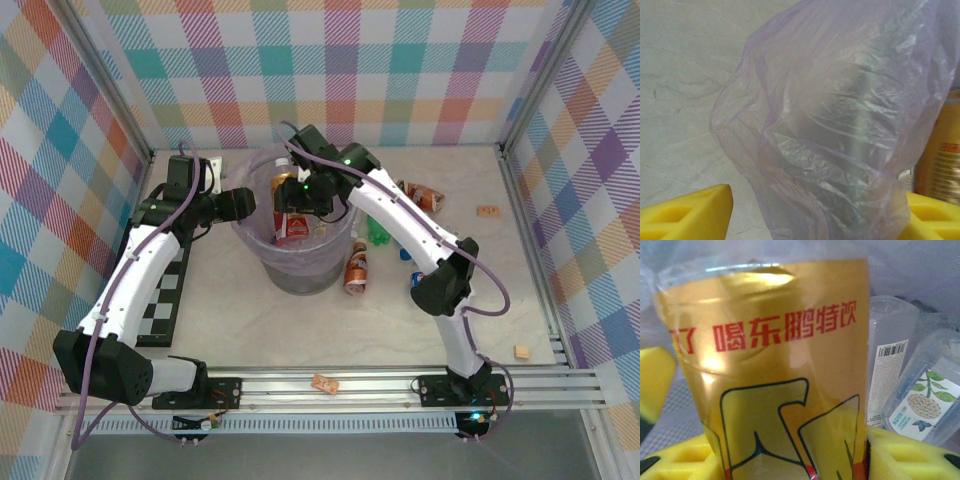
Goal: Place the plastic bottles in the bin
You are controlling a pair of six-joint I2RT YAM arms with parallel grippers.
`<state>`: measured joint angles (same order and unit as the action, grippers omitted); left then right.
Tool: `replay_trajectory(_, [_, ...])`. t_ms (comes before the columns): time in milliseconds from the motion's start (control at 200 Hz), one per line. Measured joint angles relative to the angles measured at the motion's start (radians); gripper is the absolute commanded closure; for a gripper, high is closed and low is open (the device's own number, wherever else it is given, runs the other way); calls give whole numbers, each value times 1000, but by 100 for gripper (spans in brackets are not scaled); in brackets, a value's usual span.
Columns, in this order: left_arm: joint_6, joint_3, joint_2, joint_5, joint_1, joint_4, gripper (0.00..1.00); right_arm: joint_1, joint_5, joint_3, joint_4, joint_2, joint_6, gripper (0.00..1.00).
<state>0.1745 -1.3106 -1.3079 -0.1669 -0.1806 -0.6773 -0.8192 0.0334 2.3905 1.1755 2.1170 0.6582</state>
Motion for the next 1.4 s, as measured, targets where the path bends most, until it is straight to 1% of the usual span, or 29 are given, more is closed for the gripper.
replay_trajectory(235, [0, 0, 0, 0, 0, 0, 30, -2, 11, -2, -3, 75, 24, 40])
replay_trajectory(385, [0, 0, 1, 1, 0, 0, 30, -5, 13, -56, -39, 81, 47, 38])
replay_trajectory(500, [0, 0, 1, 0, 0, 0, 30, -5, 17, -87, -56, 84, 65, 33])
replay_trajectory(600, [0, 0, 1, 1, 0, 0, 30, -5, 25, -97, -68, 87, 73, 26])
replay_trajectory(870, [0, 0, 1, 1, 0, 0, 30, -7, 28, -102, -81, 88, 78, 14])
replay_trajectory(1000, [0, 0, 1, 1, 0, 0, 30, -18, 14, -73, -53, 85, 55, 12])
replay_trajectory(1235, [0, 0, 1, 1, 0, 0, 30, -35, -33, -37, 2, -25, -3, 9])
replay_trajectory(1400, [0, 0, 1, 1, 0, 0, 30, -38, -110, 20, 66, -131, -65, 8])
